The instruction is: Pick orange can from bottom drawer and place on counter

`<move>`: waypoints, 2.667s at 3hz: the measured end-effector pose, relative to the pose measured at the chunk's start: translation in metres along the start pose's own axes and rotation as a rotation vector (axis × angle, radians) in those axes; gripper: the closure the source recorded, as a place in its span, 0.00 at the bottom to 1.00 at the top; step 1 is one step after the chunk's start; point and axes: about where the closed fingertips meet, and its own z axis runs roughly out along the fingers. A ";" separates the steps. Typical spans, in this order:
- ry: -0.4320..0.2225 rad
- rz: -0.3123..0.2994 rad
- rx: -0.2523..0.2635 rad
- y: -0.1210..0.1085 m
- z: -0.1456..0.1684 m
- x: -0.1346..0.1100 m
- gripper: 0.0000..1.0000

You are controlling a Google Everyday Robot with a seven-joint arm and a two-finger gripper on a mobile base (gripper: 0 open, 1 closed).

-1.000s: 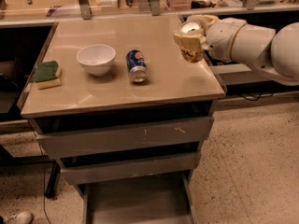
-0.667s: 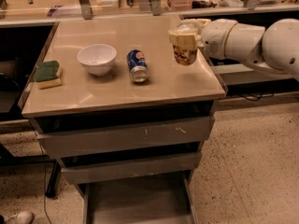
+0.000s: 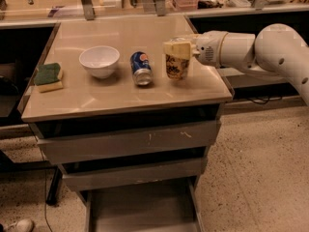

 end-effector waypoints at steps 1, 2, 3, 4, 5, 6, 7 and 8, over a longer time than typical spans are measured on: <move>0.027 0.039 -0.029 -0.001 0.007 0.010 1.00; 0.039 0.027 -0.032 -0.009 0.008 0.018 1.00; 0.043 -0.005 -0.019 -0.031 0.008 0.022 1.00; 0.043 -0.001 -0.017 -0.033 0.008 0.025 1.00; 0.043 -0.001 -0.017 -0.033 0.008 0.025 0.82; 0.043 -0.001 -0.017 -0.033 0.008 0.025 0.59; 0.043 -0.001 -0.017 -0.033 0.008 0.025 0.36; 0.043 -0.001 -0.018 -0.033 0.008 0.025 0.13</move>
Offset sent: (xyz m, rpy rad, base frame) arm 0.0152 -0.0115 -0.0302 -0.0319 0.0381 0.0289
